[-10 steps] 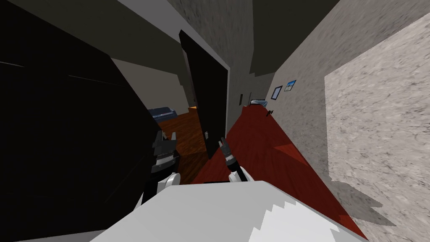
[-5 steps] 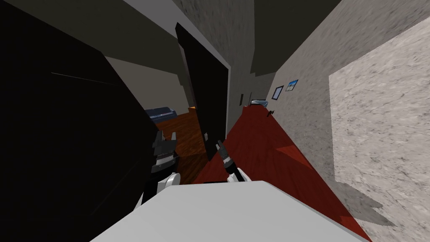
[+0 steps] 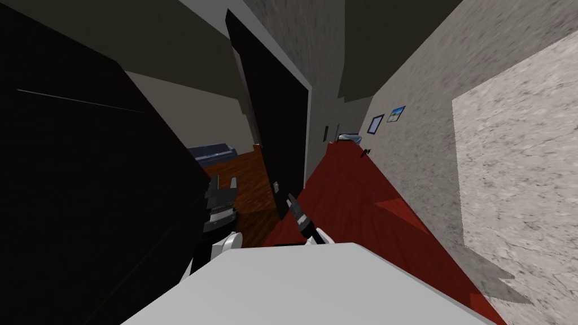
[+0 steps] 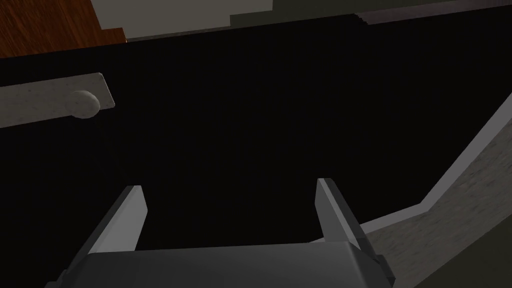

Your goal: Push the door open

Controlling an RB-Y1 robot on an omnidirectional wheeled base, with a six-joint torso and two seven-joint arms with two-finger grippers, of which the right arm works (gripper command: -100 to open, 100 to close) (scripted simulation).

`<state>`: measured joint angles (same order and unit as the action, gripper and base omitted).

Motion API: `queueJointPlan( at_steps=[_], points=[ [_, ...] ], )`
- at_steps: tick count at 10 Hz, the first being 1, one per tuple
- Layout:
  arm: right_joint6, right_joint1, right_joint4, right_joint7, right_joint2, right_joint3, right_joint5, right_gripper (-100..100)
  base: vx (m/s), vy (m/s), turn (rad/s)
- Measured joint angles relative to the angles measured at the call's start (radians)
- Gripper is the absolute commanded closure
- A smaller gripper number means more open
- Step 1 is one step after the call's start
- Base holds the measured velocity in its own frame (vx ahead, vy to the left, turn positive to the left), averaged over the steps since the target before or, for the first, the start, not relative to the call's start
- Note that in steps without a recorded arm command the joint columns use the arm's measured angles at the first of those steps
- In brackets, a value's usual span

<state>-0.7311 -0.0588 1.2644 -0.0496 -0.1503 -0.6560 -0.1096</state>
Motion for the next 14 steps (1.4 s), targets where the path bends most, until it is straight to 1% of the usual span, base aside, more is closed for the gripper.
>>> queueJointPlan(
  at_steps=[2,3,4,5,7,11,12,14],
  points=[
    [-0.006,0.020,-0.048,-0.007,-0.003,-0.031,0.000,-100,0.085,0.000,0.007],
    [-0.004,0.025,-0.060,-0.009,-0.005,-0.045,0.000,-100,0.091,-0.002,0.006],
    [0.001,0.029,-0.067,-0.012,-0.011,-0.060,0.000,-100,0.060,-0.009,0.002],
    [-0.004,0.037,-0.088,-0.014,-0.009,-0.066,0.000,-100,0.055,-0.010,0.005],
    [-0.008,0.050,-0.117,-0.021,-0.015,-0.087,-0.001,-100,0.086,-0.015,0.009],
    [-0.022,0.088,-0.204,-0.033,-0.016,-0.135,-0.002,-100,0.110,-0.009,0.008],
    [-0.021,0.097,-0.226,-0.034,-0.016,-0.154,-0.002,-100,0.151,-0.016,0.007],
    [-0.029,0.119,-0.279,-0.041,-0.017,-0.184,-0.002,-100,0.152,-0.011,0.012]
  ],
)
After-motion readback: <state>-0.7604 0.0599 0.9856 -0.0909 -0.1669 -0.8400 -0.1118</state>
